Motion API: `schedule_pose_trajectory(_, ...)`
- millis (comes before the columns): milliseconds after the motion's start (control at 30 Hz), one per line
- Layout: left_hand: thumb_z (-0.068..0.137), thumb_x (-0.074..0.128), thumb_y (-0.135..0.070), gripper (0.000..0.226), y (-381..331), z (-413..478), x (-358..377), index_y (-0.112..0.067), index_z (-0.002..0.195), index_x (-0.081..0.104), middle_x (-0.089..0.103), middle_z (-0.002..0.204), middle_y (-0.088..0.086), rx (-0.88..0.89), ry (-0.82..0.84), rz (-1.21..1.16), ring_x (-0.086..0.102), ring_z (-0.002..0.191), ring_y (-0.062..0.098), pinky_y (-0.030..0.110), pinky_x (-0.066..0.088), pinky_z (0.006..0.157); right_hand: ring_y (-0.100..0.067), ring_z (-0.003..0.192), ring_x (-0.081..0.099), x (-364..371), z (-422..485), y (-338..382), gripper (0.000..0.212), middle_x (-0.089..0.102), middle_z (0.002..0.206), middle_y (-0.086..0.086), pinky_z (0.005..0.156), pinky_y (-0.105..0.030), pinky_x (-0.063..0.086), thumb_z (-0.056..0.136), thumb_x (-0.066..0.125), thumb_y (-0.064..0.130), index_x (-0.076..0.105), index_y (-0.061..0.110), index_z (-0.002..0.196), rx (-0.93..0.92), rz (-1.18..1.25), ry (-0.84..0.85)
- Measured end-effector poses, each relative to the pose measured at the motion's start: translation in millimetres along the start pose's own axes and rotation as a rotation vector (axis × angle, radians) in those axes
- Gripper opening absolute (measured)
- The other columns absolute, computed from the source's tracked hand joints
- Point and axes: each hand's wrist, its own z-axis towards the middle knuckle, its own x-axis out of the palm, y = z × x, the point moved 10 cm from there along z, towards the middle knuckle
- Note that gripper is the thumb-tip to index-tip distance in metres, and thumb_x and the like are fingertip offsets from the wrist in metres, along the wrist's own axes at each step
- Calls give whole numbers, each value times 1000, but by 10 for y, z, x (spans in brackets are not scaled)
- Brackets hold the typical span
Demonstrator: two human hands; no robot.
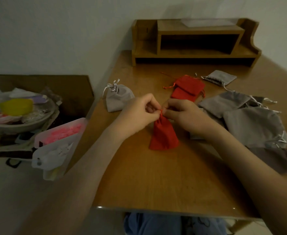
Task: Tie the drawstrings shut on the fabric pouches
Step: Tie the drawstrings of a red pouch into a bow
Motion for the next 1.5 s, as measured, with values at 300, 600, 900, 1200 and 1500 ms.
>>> schedule_pose_trajectory(300, 94, 52, -10, 10, -255, 15, 140, -8, 103, 56, 49, 93, -1, 279, -74, 611, 42, 93, 17, 25, 27, 79, -8, 64, 49, -40, 53, 46, 9, 57, 73, -1, 56, -15, 35, 94, 56, 12, 59, 12, 85, -27, -207, -118)
schedule_pose_trajectory(600, 89, 53, -4, 9, -231, 9, 217, -6, 97, 54, 54, 92, 10, 273, -99, 805, 49, 93, 27, 32, 34, 76, -23, 82, 59, 9, 51, 82, 12, 65, 87, -12, 70, -31, 41, 93, 55, 11, 65, 5, 95, -53, -269, -134)
schedule_pose_trajectory(900, 84, 62, 1, 11, -545, -204, 100, -7, 79, 55, 53, 75, 8, 627, -306, 834, 48, 69, 24, 32, 39, 65, -10, 64, 45, -61, 38, 20, 26, 48, 73, -1, 63, -28, 39, 102, 41, 22, 52, 7, 84, 10, 122, -167)
schedule_pose_trajectory(1200, 84, 64, 2, 14, -692, -326, 78, -7, 82, 54, 52, 74, 9, 720, -407, 800, 40, 72, 20, 32, 35, 68, -4, 56, 48, 21, 55, -52, 19, 53, 69, 0, 51, -18, 40, 99, 46, 8, 58, 14, 85, 39, 448, -21)
schedule_pose_trajectory(1500, 95, 48, -13, 17, -557, -216, 38, -3, 91, 62, 61, 84, 7, 590, -315, 657, 47, 84, 17, 27, 37, 77, -6, 52, 47, -30, 35, -50, 17, 55, 64, 2, 46, -18, 36, 97, 50, 6, 54, 13, 81, 38, 515, -35)
